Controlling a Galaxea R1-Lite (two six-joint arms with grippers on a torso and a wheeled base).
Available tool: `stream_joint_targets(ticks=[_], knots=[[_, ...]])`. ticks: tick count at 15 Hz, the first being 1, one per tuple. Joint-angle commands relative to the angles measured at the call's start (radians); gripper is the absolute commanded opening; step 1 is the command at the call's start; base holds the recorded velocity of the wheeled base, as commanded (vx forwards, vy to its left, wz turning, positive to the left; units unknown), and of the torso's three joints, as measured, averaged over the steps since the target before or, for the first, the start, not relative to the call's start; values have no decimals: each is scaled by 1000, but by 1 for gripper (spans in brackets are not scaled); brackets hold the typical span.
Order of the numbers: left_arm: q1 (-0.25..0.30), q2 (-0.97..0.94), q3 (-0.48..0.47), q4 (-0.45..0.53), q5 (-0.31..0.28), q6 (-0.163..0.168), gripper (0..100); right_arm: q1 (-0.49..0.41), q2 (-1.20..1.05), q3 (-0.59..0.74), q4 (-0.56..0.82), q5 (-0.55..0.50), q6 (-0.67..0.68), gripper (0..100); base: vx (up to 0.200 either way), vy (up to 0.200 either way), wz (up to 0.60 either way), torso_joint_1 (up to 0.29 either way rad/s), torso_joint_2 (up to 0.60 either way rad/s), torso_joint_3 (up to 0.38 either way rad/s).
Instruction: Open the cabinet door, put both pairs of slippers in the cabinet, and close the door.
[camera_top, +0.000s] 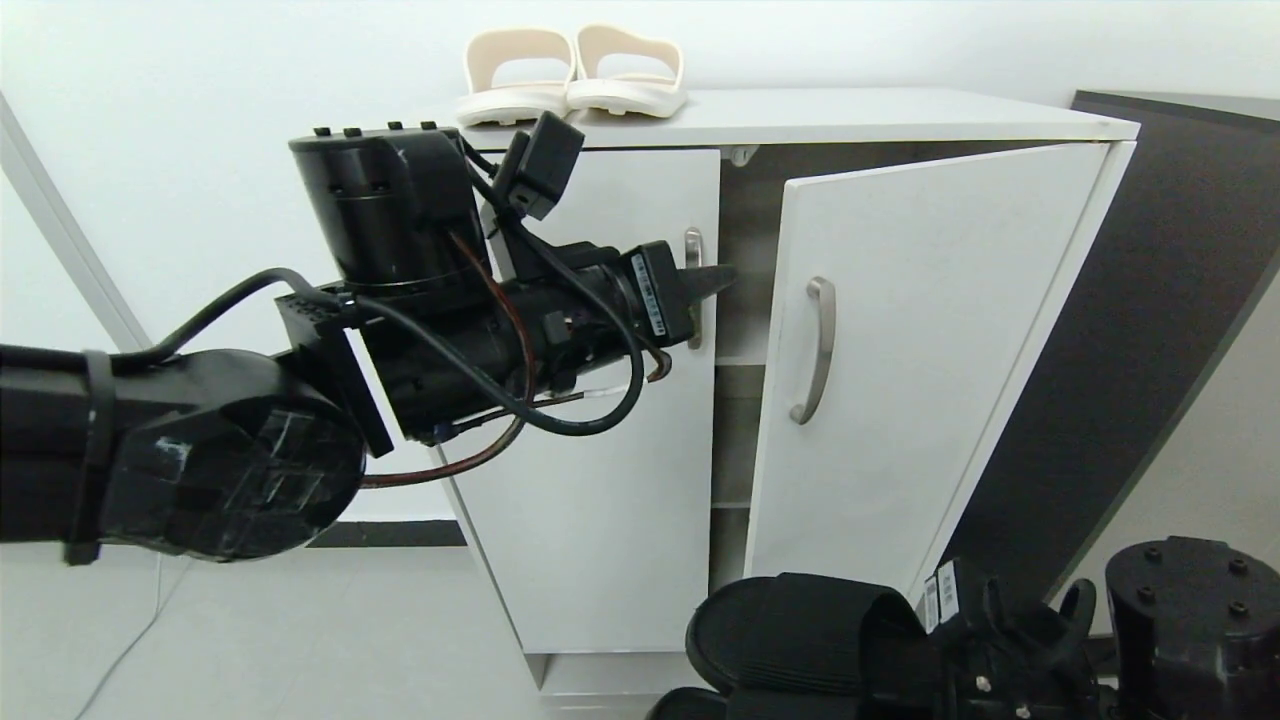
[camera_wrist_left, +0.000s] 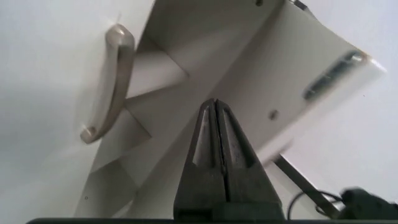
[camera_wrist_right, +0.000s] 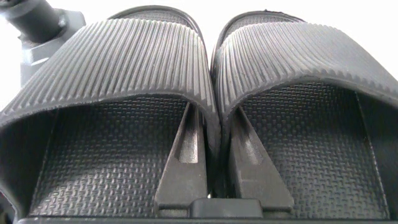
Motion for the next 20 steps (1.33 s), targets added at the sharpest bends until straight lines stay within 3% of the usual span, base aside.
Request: stream_joint_targets(ticks=[1, 9, 12, 14, 18, 20], knots=[[4, 55, -39, 4, 0, -1, 0, 21, -11, 13, 0, 1, 0, 0, 0, 0, 0, 0, 0, 0], [-3, 111, -91, 7, -2, -3, 0, 33, 9, 32, 1, 3, -31, 0, 0, 0, 0, 0, 0, 0], [-7, 113, -91, 4, -2, -21, 0, 41, 9, 33, 3, 3, -31, 0, -200, 0, 0, 5, 2, 1], [-49, 114, -81, -2, 0, -23, 0, 58, 10, 41, 5, 3, -31, 0, -200, 0, 0, -2, -2, 2], [-196, 107, -40, -39, 9, -15, 0, 64, 17, 43, 5, 3, -33, 0, -200, 0, 0, 0, 1, 2], [-197, 113, -34, -99, 9, -16, 0, 67, 17, 50, 1, 3, -33, 0, -100, 0, 0, 1, 1, 4]])
